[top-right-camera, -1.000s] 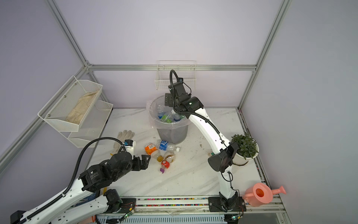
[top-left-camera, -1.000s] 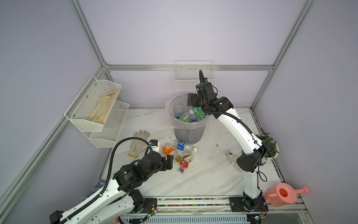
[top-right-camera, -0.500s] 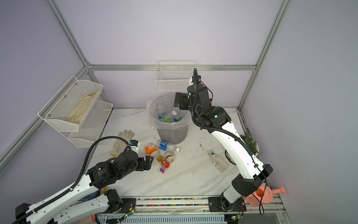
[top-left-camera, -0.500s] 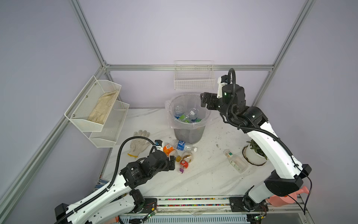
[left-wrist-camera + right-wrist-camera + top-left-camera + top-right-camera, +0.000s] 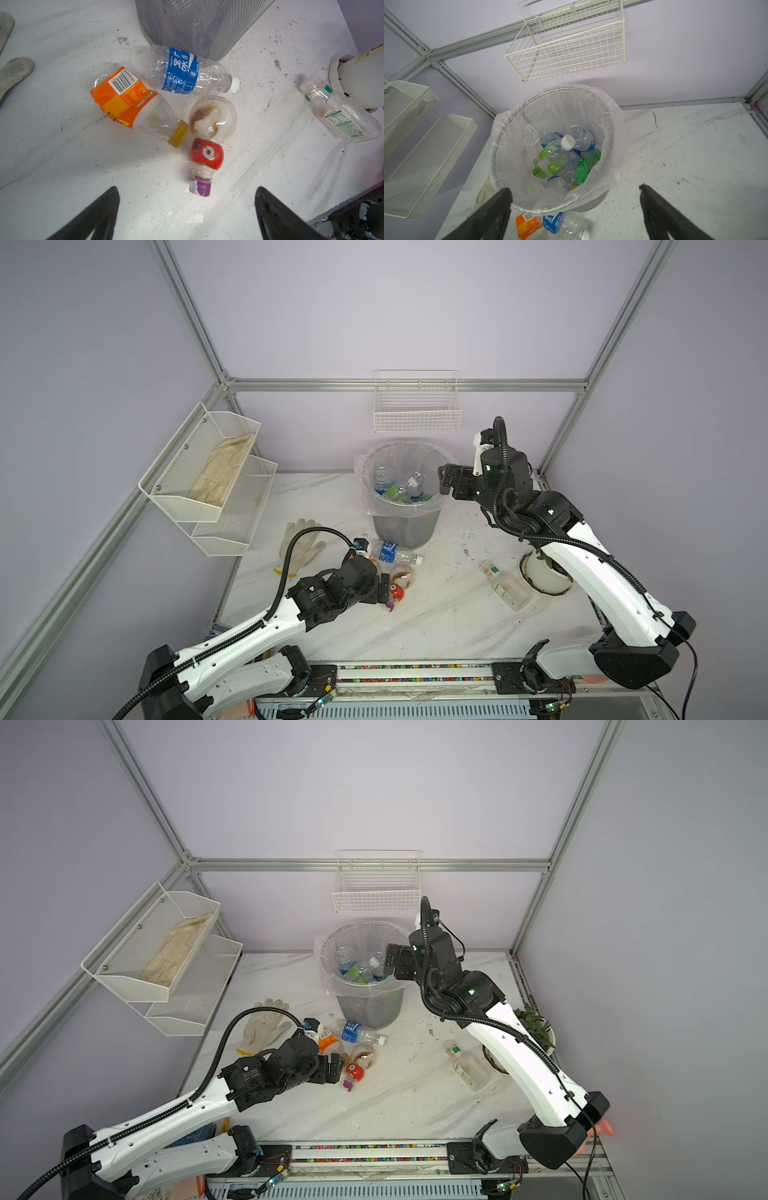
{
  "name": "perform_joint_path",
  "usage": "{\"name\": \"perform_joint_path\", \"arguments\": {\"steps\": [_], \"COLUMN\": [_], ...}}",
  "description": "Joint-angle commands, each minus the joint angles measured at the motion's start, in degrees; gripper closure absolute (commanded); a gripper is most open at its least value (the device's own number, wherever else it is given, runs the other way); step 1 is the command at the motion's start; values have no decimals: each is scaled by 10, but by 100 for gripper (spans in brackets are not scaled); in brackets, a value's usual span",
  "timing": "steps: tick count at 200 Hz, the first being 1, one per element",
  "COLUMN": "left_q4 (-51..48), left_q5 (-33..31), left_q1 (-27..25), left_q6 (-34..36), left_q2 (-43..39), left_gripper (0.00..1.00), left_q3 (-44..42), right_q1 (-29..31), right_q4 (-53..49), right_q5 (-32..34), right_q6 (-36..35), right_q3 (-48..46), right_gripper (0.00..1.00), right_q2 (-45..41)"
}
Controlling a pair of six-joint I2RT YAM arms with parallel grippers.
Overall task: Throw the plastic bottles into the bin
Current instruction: 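Withdraw the right gripper from the bin while the left gripper lowers toward the red-capped bottle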
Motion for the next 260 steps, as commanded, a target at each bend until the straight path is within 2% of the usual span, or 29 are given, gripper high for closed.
{"name": "perform_joint_path", "arguments": {"steps": [1,97,157,219,260], "left_q4": [48,110,129,140,148], "left_q5": [18,53,69,91,101], "left_q1": [-4,-2,-3,-3,-4], "left_q6": [21,50,53,52,50], "left_q2": [17,154,199,252,272], "left_gripper": [0,0,1,12,14], "left_q3": [40,78,85,94,94], "right_q1": [0,1,0,0,0], "right_q4": [8,5,1,-4,-5], "right_q5": [18,27,34,35,35], "right_q6": [18,46,55,64,66], "right_q3": [-28,-124,-154,-175,-182], "right_gripper": [2,2,3,2,3], "right_q2": [-28,-97,-121,-136,-138]}}
